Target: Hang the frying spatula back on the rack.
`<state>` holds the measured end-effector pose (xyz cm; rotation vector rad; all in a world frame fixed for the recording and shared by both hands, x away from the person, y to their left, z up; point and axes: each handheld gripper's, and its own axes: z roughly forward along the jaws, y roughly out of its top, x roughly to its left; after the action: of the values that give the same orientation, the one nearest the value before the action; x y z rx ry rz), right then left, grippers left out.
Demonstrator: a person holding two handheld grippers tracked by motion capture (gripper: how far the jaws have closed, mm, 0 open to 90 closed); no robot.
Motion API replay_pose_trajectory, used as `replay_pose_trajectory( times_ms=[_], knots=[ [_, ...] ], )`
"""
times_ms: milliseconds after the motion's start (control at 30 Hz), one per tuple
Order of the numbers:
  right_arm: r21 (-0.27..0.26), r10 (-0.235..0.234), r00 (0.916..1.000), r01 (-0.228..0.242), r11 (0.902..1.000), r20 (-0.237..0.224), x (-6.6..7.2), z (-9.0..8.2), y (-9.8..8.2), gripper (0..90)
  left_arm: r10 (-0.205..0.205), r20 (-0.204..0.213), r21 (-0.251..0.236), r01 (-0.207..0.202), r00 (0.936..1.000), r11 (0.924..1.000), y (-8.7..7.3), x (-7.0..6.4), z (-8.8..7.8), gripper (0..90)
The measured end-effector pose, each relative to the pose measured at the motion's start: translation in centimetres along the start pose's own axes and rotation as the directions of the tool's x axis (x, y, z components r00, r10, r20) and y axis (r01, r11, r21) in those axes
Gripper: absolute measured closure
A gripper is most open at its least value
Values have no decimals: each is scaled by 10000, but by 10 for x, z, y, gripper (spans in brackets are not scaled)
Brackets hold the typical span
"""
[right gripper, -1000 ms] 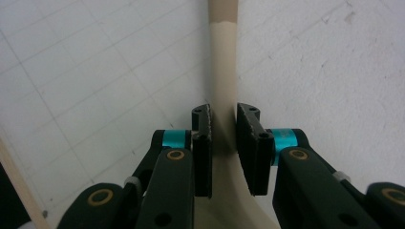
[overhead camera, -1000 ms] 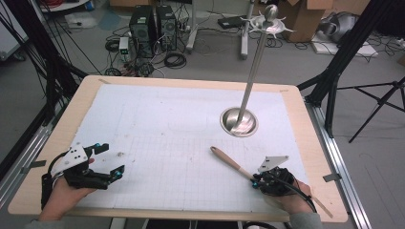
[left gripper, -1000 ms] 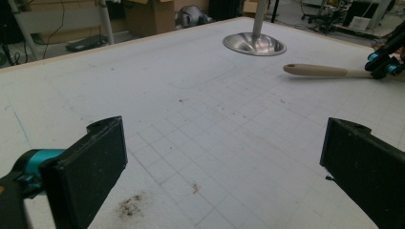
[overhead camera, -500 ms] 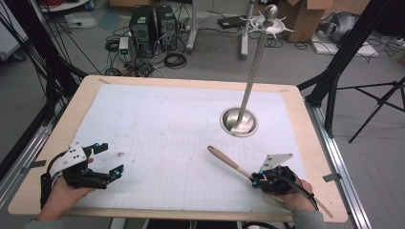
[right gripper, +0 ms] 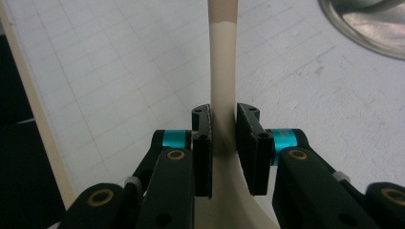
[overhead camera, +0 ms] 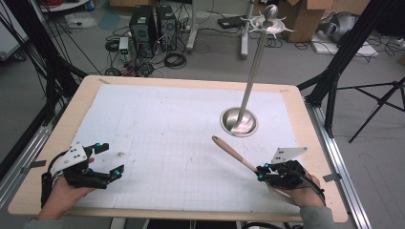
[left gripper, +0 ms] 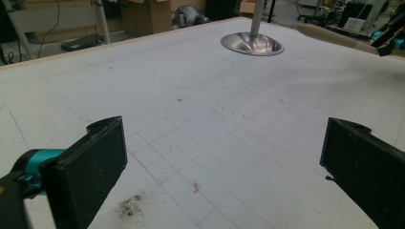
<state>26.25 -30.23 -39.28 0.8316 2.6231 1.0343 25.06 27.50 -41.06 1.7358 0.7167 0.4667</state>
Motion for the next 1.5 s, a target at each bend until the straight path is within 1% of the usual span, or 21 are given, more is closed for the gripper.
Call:
replay_pose_trajectory(
  times_ms=[67, 167, 233, 467, 567, 633, 733, 800, 900, 933, 967, 1033, 1067, 1133, 1167, 1200, 1233, 1267, 1300, 1400, 1500],
  knots=[
    [-98, 16, 10000, -16, 10000, 1, -2, -4, 2, 778, 38, 72, 29, -38, 10000, 10000, 0, 0, 2, 24],
    [-193, -121, 9999, 121, 9997, 21, -5, -9, 5, 778, 42, 150, 83, -43, 9999, 10000, 0, 0, 4, 24],
    [-218, -302, 9995, 304, 9993, 72, -8, -12, 8, 778, 78, 144, 85, -79, 9999, 9999, 0, 1, 4, 24],
    [-230, -245, 9997, 244, 9994, -32, -19, -23, 18, 778, -14, 209, 89, 13, 9998, 10000, 0, 3, 4, 24],
    [-251, -281, 9996, 280, 9993, -26, -23, -25, 21, 778, -47, 319, 175, 42, 9995, 9998, -3, 2, 6, 24],
    [-308, -220, 9997, 216, 9993, -139, -27, -26, 23, 778, -73, 446, 202, 64, 9990, 9998, -4, 2, 9, 24],
    [-460, -211, 9996, 202, 9987, -200, -32, -29, 25, 778, -7, 610, 239, -8, 9981, 9997, -4, 0, 10, 24],
    [-543, -207, 9994, 191, 9983, -293, -36, -31, 26, 778, 54, 654, 201, -68, 9978, 9998, -4, -2, 9, 24],
    [-597, -115, 9996, 100, 9982, -249, -41, -35, 27, 778, 58, 741, 8, -58, 9972, 10000, -2, -3, 6, 24],
    [-642, -113, 9998, 101, 9979, -188, -42, -37, 27, 778, 23, 719, -63, -18, 9974, 10000, -1, -3, 5, 24],
    [-684, -59, 9997, 43, 9976, -228, -43, -39, 27, 778, -14, 735, -150, 25, 9973, 9999, -1, -3, 4, 24],
    [-785, -128, 9997, 110, 9968, -214, -45, -42, 27, 778, -61, 763, -301, 84, 9971, 9995, 1, -4, 4, 24],
    [-833, -106, 9995, 81, 9965, -293, -47, -45, 27, 778, -70, 768, -321, 95, 9970, 9994, 1, -4, 4, 24],
    [-936, -197, 9993, 167, 9955, -311, -50, -49, 26, 778, -4, 817, -281, 27, 9967, 9996, 1, -5, 5, 24],
    [-951, -173, 9991, 137, 9954, -374, -51, -51, 26, 777, 102, 792, -215, -85, 9968, 9997, 2, -5, 5, 24],
    [-1023, -232, 9991, 194, 9946, -359, -53, -54, 26, 777, 163, 737, -225, -147, 9971, 9996, 2, -5, 5, 24],
    [-1066, -187, 9988, 137, 9942, -459, -55, -55, 26, 777, 179, 710, -234, -162, 9973, 9996, 3, -4, 4, 24],
    [-1166, -216, 9983, 151, 9931, -548, -56, -58, 25, 777, 148, 739, -278, -128, 9972, 9995, 3, -3, 4, 24],
    [-1222, -232, 9986, 171, 9924, -484, -58, -60, 25, 777, 147, 726, -301, -126, 9973, 9995, 3, -3, 3, 24],
    [-1373, -36, 9991, -23, 9905, -427, -64, -66, 24, 777, 36, 734, -289, -15, 9973, 9996, 2, -1, 4, 24],
    [-1678, 65, 9991, -134, 9857, -418, -72, -73, 24, 777, -63, 750, -229, 80, 9972, 9997, 0, 1, 5, 24]
  ],
)
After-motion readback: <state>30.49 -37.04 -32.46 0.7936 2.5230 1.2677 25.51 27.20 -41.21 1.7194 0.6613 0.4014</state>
